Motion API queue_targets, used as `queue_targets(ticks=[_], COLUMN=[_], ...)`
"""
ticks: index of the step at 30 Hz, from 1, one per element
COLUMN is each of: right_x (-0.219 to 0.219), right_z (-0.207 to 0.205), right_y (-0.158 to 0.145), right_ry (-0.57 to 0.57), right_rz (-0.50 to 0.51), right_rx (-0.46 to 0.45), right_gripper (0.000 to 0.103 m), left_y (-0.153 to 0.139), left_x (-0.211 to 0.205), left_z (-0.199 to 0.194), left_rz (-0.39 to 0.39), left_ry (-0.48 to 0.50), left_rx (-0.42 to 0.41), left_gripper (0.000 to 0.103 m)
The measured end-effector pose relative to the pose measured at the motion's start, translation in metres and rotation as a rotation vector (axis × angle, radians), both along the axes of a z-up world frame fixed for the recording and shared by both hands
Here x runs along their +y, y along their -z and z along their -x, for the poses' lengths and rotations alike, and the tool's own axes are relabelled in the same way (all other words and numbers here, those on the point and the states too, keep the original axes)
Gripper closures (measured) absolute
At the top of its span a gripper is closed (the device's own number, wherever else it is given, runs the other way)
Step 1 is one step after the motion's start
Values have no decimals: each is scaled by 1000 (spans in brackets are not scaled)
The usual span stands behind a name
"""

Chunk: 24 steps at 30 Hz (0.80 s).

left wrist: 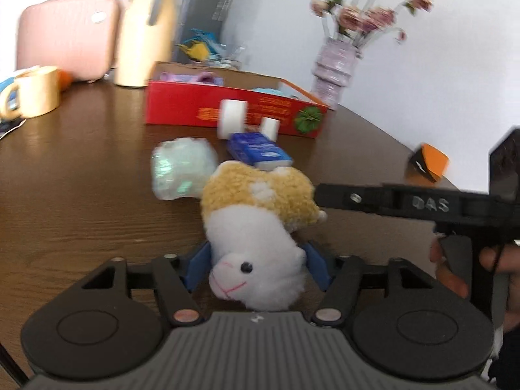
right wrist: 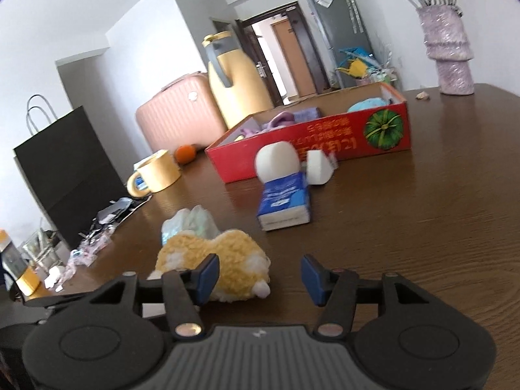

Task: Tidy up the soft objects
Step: 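Grasp the plush sheep with the right gripper while the left gripper grasps it too, then carry the plush sheep into the red box and open both grippers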

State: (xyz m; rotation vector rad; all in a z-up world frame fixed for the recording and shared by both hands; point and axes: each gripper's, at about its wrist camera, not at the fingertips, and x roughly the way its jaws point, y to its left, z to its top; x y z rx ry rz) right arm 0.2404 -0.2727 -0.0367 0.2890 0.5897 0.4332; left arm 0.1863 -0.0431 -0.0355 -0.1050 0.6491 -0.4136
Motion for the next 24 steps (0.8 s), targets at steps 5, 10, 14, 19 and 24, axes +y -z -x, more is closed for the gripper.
queue_targets(ticks=[5,10,14,19,24], right_x=[12,21,20,10,-7], right_z=[-11,-26,-25,-7,-38], right_y=[5,8,7,-22,-71], right_ry=[-61,-110,-97,-60,2], right_rz=[-15,-62,-79,-50,6], right_rx=[10,30,2,-92,-191], right_gripper=[46,47,55,56,56], left_y=[5,4,1,-17,-61], left_x=[20,25,24,25,6], left_z=[-5,-4,-4,-2,-33], left_rz=[26,48,49,109,141], left_ry=[-59,-29,-22,5,68], left_rx=[29,19,0,-46,-140], left_gripper=[43,47,47,47,47])
